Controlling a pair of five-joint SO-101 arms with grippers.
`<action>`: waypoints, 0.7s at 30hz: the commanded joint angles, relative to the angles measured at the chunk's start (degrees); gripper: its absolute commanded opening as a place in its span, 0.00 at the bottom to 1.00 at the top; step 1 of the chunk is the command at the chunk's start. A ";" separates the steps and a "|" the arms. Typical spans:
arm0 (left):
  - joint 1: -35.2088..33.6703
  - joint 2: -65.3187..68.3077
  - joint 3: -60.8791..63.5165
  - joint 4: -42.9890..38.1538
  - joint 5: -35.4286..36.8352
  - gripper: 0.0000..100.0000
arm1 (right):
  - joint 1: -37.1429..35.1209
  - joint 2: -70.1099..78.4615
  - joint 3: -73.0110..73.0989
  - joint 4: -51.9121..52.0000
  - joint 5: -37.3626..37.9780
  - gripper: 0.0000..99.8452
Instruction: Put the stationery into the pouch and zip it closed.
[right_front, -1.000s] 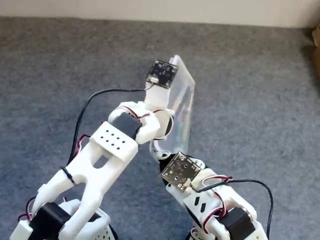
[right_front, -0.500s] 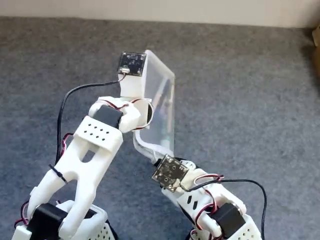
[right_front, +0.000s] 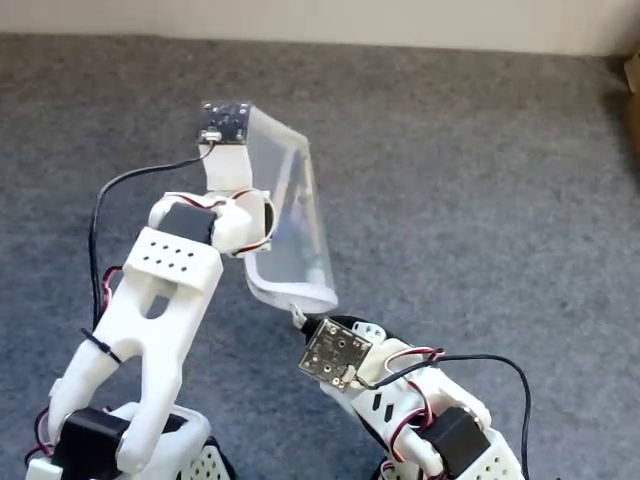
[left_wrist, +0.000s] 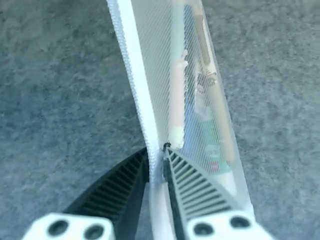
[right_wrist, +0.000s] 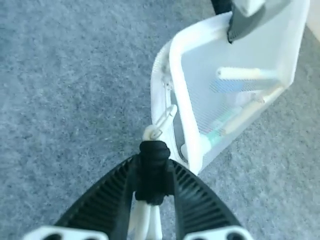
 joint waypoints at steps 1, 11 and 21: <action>-4.62 -0.13 -2.51 1.32 0.18 0.01 | -0.66 0.13 -0.22 -0.66 0.97 0.00; -6.99 -0.04 -2.07 3.60 0.18 0.01 | -4.35 0.22 2.51 -1.01 0.70 0.00; -7.08 -0.04 -2.07 4.13 0.18 0.01 | -5.85 0.31 2.95 -2.95 0.70 0.00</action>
